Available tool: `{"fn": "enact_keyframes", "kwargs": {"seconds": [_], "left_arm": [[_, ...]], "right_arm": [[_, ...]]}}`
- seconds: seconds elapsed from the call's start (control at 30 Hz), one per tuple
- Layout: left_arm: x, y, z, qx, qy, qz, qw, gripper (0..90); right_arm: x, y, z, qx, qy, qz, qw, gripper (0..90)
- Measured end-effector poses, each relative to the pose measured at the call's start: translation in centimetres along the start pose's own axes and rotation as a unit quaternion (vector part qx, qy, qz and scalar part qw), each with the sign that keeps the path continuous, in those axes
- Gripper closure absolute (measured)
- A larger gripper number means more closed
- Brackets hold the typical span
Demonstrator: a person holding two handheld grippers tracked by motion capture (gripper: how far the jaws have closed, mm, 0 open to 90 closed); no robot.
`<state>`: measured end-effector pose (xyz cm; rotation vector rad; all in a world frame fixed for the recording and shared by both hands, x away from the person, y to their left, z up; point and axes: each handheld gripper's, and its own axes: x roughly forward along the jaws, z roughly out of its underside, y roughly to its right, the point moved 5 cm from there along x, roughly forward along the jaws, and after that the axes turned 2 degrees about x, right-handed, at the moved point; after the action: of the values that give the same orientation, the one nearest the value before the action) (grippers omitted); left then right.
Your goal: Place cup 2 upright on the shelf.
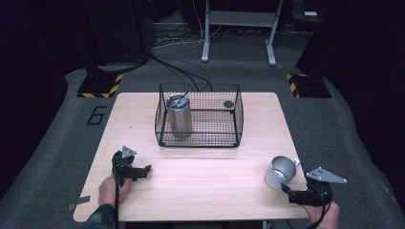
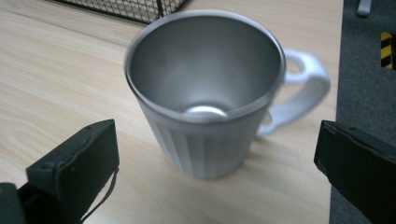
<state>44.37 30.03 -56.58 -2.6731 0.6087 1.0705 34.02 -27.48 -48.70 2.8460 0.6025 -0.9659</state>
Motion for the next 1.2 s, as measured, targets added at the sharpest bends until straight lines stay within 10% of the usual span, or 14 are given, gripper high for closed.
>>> {"fn": "enact_keyframes", "kwargs": {"seconds": [0.33,1.2], "left_arm": [[0.1,-0.1,0.0,0.007,0.002,0.000,1.0000,0.0],[0.1,0.1,0.0,0.004,-0.001,0.003,1.0000,0.0]], "right_arm": [[1.8,-0.9,-3.4,-0.031,-0.015,0.003,0.9994,0.0],[3.8,-1.2,-3.8,-0.047,-0.037,0.037,0.9975,5.6]]}}
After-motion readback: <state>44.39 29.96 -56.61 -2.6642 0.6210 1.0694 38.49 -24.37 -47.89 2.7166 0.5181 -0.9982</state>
